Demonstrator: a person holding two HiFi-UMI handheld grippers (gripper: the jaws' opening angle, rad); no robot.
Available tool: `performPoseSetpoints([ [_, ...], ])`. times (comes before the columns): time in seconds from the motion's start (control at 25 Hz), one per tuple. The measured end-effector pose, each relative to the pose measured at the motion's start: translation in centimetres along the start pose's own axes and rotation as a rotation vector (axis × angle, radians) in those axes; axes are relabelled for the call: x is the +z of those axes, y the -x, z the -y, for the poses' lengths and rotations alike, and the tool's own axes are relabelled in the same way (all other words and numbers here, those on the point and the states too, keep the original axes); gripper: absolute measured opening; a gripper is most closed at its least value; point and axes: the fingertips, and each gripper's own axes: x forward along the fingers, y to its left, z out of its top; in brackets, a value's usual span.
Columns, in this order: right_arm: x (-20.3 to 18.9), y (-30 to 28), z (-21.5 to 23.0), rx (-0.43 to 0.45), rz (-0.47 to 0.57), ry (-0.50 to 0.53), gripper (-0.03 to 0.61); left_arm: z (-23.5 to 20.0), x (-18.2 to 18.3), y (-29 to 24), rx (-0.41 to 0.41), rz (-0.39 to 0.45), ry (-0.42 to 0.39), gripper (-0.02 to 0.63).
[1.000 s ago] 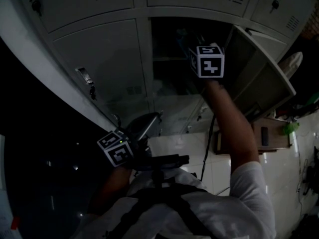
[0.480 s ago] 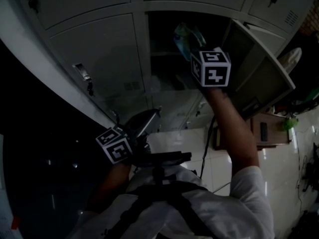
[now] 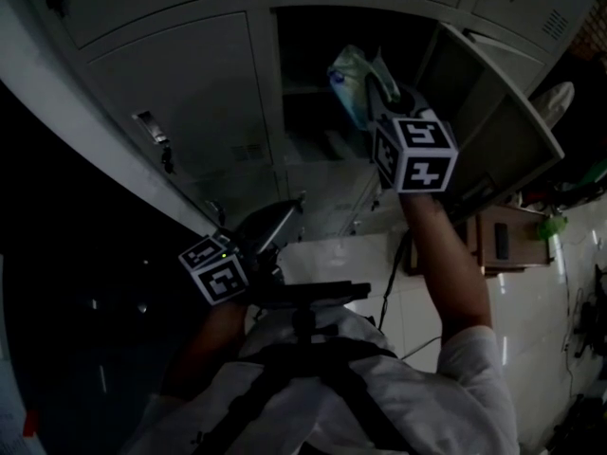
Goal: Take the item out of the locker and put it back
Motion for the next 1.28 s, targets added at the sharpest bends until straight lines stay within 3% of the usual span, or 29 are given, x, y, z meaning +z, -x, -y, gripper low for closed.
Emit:
performPoseSetpoints([
  [0.68,-2.7,5.8,-1.5,0.017,-0.004,-0.028,0.020,0.3,-0.9,0.5,0.005,-0.014,0.033,-0.006],
  [1.28,-6.6,10.3,-2.5,0.023,-0.045,-0.109,0.020,1.2,-1.1,0.7,-0.008,-0.032,-0.011,-0.006],
])
